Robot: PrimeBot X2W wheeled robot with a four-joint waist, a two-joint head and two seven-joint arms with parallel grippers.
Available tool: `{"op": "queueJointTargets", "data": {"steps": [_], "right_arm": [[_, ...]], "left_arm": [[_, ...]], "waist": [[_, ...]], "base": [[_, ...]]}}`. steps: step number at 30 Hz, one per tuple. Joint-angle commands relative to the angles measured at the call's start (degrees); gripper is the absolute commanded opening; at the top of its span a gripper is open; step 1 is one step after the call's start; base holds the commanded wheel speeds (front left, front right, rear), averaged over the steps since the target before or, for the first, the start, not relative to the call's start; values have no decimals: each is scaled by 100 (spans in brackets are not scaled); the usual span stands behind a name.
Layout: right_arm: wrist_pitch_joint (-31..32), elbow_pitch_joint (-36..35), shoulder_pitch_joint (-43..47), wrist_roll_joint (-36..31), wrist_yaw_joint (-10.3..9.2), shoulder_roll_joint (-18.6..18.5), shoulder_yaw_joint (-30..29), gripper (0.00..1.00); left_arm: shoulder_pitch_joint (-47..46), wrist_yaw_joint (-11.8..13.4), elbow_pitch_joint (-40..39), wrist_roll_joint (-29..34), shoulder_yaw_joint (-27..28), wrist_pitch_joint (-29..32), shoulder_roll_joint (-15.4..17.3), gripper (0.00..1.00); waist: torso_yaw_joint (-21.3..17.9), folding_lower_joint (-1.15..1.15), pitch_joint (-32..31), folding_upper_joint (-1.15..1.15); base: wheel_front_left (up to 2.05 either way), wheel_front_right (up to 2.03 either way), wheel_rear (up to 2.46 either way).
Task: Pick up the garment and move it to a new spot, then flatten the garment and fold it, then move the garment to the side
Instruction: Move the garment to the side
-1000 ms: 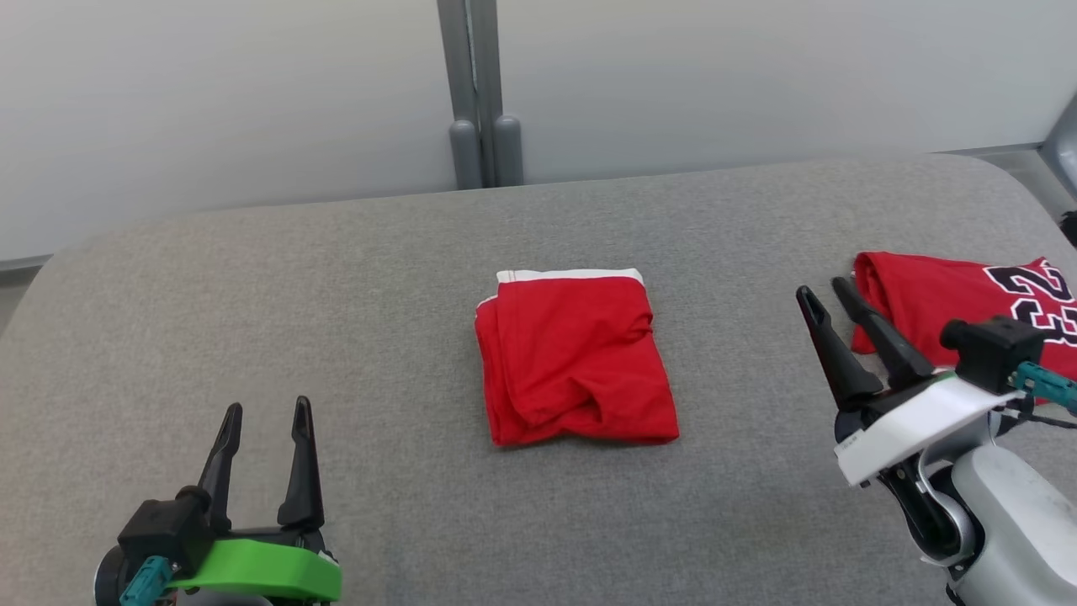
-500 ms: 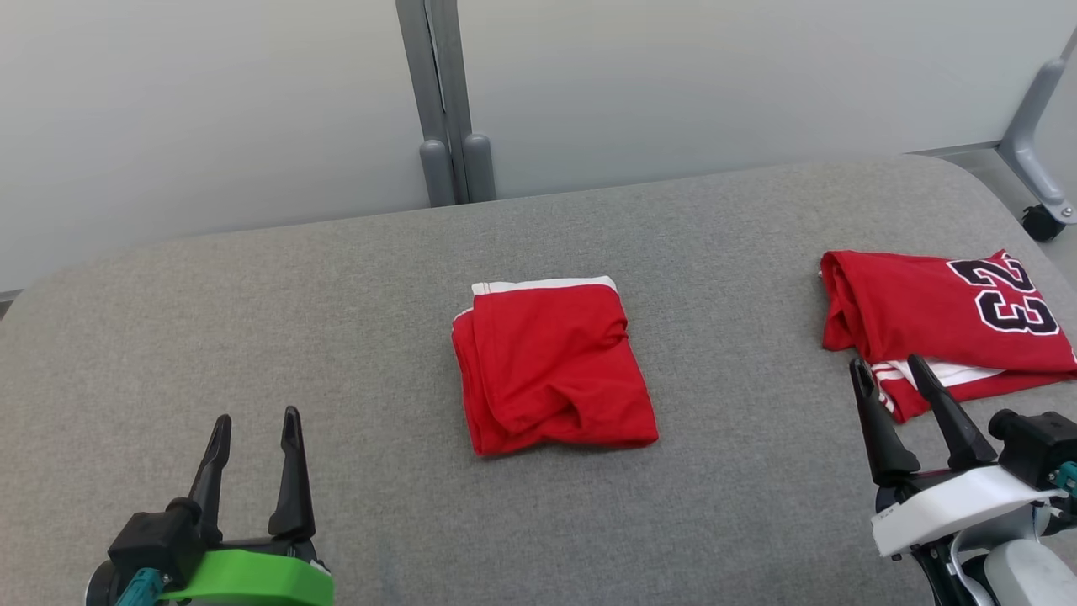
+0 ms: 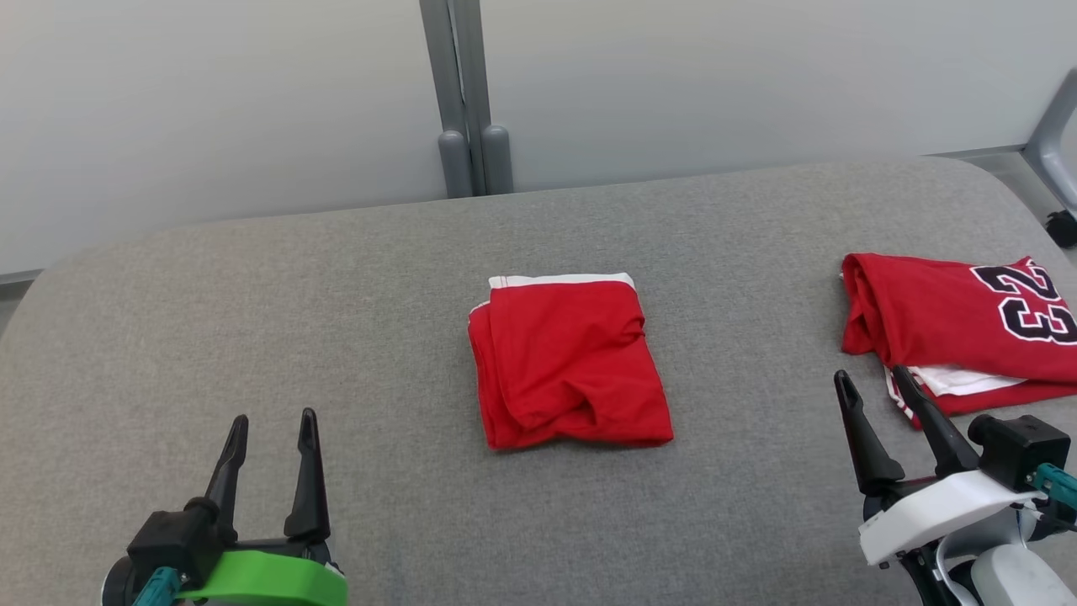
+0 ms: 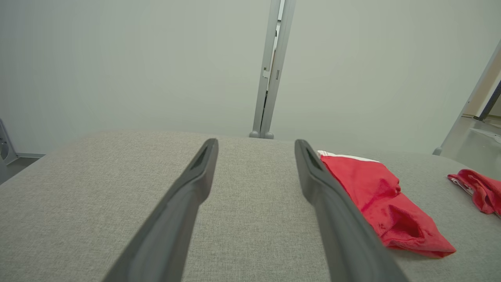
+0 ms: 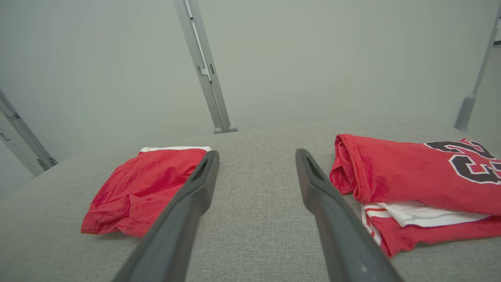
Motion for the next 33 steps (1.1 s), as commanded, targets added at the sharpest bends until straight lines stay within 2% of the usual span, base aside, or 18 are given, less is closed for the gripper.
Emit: {"op": "queueJointTargets", "data": {"steps": [1,6,14,19,25,33], "right_arm": [[39,31,-7,2,-3,10,8,100],[342,146,-199,-84,-2,-3,22,100],[1556,731,-1131,211,-3,95,212,100],[2373,1357,-1887,457,-3,25,283,100],[2932,2163,-2525,768,-3,-76,254,100],[3651,3239,-2881,1235,-2,48,276,100]], "left_arm": [[-41,-23,1,58,-4,-15,-1,100],[-143,8,74,276,-181,-13,66,100],[-399,-10,73,300,-343,-1,32,100],[-603,-25,116,266,-442,-4,-2,100],[-811,-52,212,234,-567,-8,-50,100],[-936,-50,285,212,-629,-12,-89,100]], "waist": [[103,0,18,0],[452,0,107,0],[1135,0,530,0],[1572,0,845,0],[2006,0,1127,0],[2269,0,1270,0]], "base": [[0,0,0],[0,0,0],[0,0,0],[0,0,0],[0,0,0],[0,0,0]]}}
